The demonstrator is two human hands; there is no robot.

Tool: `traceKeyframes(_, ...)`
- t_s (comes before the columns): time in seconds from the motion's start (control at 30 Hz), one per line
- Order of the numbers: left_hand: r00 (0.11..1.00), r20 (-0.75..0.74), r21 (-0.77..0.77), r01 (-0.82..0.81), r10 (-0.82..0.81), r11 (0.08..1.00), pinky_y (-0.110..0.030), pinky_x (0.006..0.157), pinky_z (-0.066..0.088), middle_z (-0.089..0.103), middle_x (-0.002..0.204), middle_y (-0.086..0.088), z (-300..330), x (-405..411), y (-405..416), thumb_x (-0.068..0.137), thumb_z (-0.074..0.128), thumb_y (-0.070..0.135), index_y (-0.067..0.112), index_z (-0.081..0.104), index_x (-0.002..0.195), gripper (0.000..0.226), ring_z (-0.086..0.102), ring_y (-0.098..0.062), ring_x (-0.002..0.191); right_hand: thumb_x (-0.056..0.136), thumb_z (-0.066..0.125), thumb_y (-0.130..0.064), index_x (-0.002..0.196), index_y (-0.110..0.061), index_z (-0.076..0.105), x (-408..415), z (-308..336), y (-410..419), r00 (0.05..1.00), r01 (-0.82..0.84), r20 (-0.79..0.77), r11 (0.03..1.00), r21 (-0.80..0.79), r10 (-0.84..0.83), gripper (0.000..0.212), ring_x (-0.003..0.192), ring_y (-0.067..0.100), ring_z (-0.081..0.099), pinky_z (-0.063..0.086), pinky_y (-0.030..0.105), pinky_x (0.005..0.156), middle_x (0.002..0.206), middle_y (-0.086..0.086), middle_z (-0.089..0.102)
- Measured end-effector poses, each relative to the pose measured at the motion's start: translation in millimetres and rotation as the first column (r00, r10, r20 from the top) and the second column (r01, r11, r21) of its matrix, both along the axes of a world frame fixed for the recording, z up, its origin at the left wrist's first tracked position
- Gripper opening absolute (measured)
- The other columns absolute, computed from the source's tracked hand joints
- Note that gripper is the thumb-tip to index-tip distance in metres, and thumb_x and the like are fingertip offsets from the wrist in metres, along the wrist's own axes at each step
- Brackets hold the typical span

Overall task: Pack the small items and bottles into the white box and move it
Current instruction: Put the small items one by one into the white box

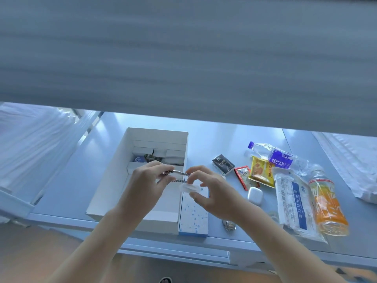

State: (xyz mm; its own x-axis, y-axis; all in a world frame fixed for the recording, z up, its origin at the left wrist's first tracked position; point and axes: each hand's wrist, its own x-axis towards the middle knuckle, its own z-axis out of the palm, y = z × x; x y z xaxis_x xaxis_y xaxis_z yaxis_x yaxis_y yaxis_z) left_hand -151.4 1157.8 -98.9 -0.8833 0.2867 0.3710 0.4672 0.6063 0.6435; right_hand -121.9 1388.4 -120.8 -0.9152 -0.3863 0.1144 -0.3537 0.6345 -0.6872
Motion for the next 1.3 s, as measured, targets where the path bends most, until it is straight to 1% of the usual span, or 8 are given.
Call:
traceKeyframes(0.13, 0.999, 0.052, 0.061, 0.008, -0.012, 0.998, -0.022, 0.083, 0.057, 0.072, 0.106, 0.013, -10.4, 3.3, -4.9, 0.084, 0.081, 0.011, 0.014, 0.077, 0.11, 0.026, 0.069, -0.002, 0.083, 0.091, 0.068, -0.019, 0.107, -0.027, 0.061, -1.8, -0.6, -7.0, 0.999, 0.025, -0.026, 0.998, -0.063, -0.027, 0.019, 0.115, 0.007, 0.058, 0.054, 0.029, 0.089, 0.13, -0.02, 0.053)
traceKeyframes(0.37, 0.988, 0.086, -0.008, 0.131, -0.13, 0.991, -0.025, 0.085, 0.057, 0.067, 0.116, 0.017, -19.3, 6.9, -6.6, 0.085, 0.082, 0.016, 0.018, 0.069, 0.128, 0.045, 0.066, -0.002, 0.088, 0.09, 0.068, -0.019, 0.106, -0.023, 0.062, -4.2, -0.6, -7.2, 0.999, 0.04, -0.025, 0.998, -0.054, -0.042, 0.018, 0.111, 0.014, 0.061, 0.054, 0.037, 0.088, 0.125, -0.018, 0.055)
traceKeyframes(0.47, 0.996, 0.035, -0.065, 0.089, -0.086, 0.994, -0.033, 0.081, 0.058, 0.069, 0.107, 0.015, -19.0, 5.8, -5.6, 0.085, 0.081, 0.018, 0.02, 0.07, 0.123, 0.04, 0.065, -0.002, 0.082, 0.09, 0.067, -0.021, 0.107, -0.025, 0.062, -2.1, -0.2, -8.5, 0.997, 0.055, -0.049, 0.998, -0.037, -0.057, 0.018, 0.107, 0.014, 0.062, 0.054, 0.037, 0.087, 0.122, -0.021, 0.056)
traceKeyframes(0.57, 0.996, -0.062, -0.165, 0.055, -0.066, 0.985, -0.035, 0.075, 0.058, 0.072, 0.102, 0.012, -17.0, 4.9, -5.0, 0.086, 0.08, 0.021, 0.02, 0.072, 0.116, 0.031, 0.068, -0.013, 0.085, 0.091, 0.066, -0.021, 0.107, -0.024, 0.063, -1.2, 4.2, -10.2, 0.996, 0.056, -0.068, 0.998, -0.035, -0.058, 0.017, 0.105, 0.012, 0.062, 0.054, 0.037, 0.087, 0.119, -0.021, 0.057)
traceKeyframes(0.77, 0.975, -0.222, -0.28, -0.04, -0.024, 0.959, -0.037, 0.088, 0.053, 0.075, 0.096, 0.011, -14.2, -1.7, -28.3, 0.082, 0.081, 0.02, 0.02, 0.075, 0.1, 0.019, 0.068, -0.019, 0.09, 0.091, 0.069, -0.02, 0.105, -0.023, 0.065, -12.5, 26.1, -20.8, 0.989, 0.074, -0.124, 0.997, -0.003, -0.074, 0.015, 0.104, 0.009, 0.061, 0.052, 0.033, 0.088, 0.116, -0.019, 0.059)
traceKeyframes(1.07, 0.962, -0.235, -0.291, -0.209, 0.142, 0.934, -0.052, 0.101, 0.046, 0.073, 0.088, 0.01, -22.4, -7.6, -94.4, 0.079, 0.084, 0.022, 0.021, 0.077, 0.094, 0.017, 0.067, -0.02, 0.087, 0.088, 0.07, -0.022, 0.106, -0.019, 0.072, -79.7, 34.9, -85.2, 0.979, 0.067, -0.203, 0.962, 0.264, -0.013, 0.018, 0.096, 0.017, 0.058, 0.047, 0.037, 0.087, 0.101, -0.007, 0.064)
traceKeyframes(1.2, 0.97, -0.175, -0.274, -0.215, 0.171, 0.938, -0.052, 0.103, 0.044, 0.072, 0.086, 0.011, -27.7, -8.1, -104.1, 0.08, 0.082, 0.025, 0.022, 0.076, 0.094, 0.016, 0.066, -0.019, 0.092, 0.092, 0.063, -0.025, 0.101, -0.019, 0.071, -114.9, 23.6, -112.5, 0.984, 0.066, -0.177, 0.923, 0.378, 0.002, 0.014, 0.094, 0.022, 0.058, 0.049, 0.041, 0.087, 0.098, -0.004, 0.063)
traceKeyframes(1.3, 0.971, -0.146, -0.265, -0.223, 0.19, 0.938, -0.051, 0.104, 0.043, 0.071, 0.085, 0.013, -31.4, -7.6, -104.4, 0.081, 0.08, 0.028, 0.024, 0.075, 0.094, 0.015, 0.065, -0.018, 0.094, 0.099, 0.061, -0.035, 0.099, -0.018, 0.07, -140.4, 10.4, -134.3, 0.989, 0.07, -0.145, 0.893, 0.444, -0.005, 0.019, 0.093, 0.024, 0.059, 0.048, 0.036, 0.082, 0.099, -0.002, 0.063)
